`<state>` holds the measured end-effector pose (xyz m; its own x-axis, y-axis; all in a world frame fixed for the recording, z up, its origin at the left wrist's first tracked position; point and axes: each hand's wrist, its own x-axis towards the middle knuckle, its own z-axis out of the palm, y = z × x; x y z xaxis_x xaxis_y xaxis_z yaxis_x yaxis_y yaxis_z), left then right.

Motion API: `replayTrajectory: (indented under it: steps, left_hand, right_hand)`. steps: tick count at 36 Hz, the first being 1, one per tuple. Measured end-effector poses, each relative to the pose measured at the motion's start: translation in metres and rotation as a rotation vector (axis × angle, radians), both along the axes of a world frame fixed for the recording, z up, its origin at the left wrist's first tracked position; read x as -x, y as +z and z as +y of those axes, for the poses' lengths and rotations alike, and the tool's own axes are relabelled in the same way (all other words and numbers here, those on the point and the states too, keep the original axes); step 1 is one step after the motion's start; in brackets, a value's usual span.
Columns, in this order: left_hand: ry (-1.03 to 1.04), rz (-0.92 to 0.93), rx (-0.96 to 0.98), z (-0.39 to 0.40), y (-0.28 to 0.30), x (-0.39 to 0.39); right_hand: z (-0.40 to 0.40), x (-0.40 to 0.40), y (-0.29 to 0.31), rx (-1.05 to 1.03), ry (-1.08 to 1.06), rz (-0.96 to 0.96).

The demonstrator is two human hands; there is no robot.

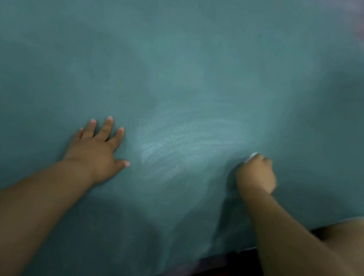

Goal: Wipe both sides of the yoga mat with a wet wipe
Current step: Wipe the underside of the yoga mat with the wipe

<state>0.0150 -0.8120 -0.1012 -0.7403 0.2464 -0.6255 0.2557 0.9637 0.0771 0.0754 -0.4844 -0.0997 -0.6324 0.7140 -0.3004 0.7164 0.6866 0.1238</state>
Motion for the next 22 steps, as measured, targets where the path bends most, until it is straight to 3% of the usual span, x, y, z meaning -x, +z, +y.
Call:
replayTrajectory:
  steps: [3,7,9,11,14,16,19,22]
  left_hand:
    - [-0.006,-0.015,0.013,0.004,0.004,-0.006]
    - [-0.026,-0.068,0.027,0.007,0.009,-0.02]
    - [-0.04,-0.094,0.038,0.006,0.009,-0.03]
    - [-0.056,-0.089,0.047,0.006,0.009,-0.041]
    - [-0.07,-0.086,0.061,0.005,0.012,-0.05]
    - [-0.067,-0.095,0.064,0.006,0.014,-0.055]
    - [-0.063,-0.088,0.078,0.01,0.015,-0.06]
    - [-0.044,-0.076,0.086,0.015,0.012,-0.064]
  right_hand:
    - [-0.077,-0.02,-0.014,0.19,0.181,0.071]
    - [-0.173,-0.067,-0.013,0.543,0.751,0.069]
    - [-0.175,-0.074,-0.009,0.642,0.934,0.027]
    - [-0.144,-0.064,-0.002,0.585,1.02,-0.114]
    - [-0.074,-0.046,0.006,0.341,0.792,-0.152]
    - [-0.022,-0.04,0.01,0.117,0.46,-0.157]
    - [0.027,-0.047,0.019,-0.038,0.004,-0.139]
    - [0.006,-0.06,0.009,0.013,-0.001,-0.146]
